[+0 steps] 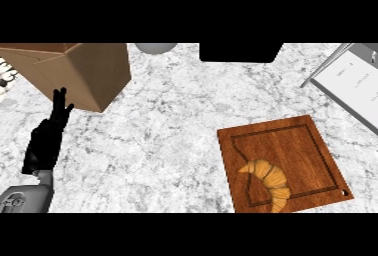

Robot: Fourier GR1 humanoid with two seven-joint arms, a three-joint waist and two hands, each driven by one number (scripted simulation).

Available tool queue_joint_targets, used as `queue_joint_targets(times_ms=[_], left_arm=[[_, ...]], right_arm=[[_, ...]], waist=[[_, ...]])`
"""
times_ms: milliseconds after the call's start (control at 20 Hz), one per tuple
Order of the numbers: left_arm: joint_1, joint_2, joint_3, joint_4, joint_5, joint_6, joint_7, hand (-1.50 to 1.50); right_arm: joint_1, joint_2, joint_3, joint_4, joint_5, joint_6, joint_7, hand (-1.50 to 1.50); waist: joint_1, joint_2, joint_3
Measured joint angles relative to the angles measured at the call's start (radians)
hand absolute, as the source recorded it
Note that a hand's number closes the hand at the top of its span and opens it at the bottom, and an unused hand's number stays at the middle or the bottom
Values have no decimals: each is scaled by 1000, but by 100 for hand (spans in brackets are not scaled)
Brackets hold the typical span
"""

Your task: Pick the cupcake from the cutting board and place it in the tiered basket

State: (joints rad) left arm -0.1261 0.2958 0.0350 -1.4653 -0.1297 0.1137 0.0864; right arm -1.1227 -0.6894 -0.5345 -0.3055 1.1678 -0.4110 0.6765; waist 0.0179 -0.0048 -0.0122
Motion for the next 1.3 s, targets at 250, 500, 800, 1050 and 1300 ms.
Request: queue_joint_targets(times_ms=[250, 500, 800, 1050, 1300], left_arm=[[6, -3, -1, -4, -15, 0, 7, 0], [18, -2, 10, -9, -15, -4, 11, 0], [48, 3, 34, -13, -10, -3, -2, 0], [79, 4, 50, -19, -11, 5, -3, 0], [118, 0, 58, -36, -11, 12, -22, 0]], right_arm=[[26, 20, 5, -67, -19, -96, -15, -150], [50, 5, 24, -167, -21, -130, 13, -150], [100, 14, 23, -363, -55, -48, 155, -150], [225, 30, -12, -579, -140, 51, 202, -150], [389, 62, -45, -860, -230, 136, 215, -150]], waist=[[-2, 5, 8], [-15, 2, 10], [-44, -10, 9], [-78, -22, 9], [-99, -27, 9]])
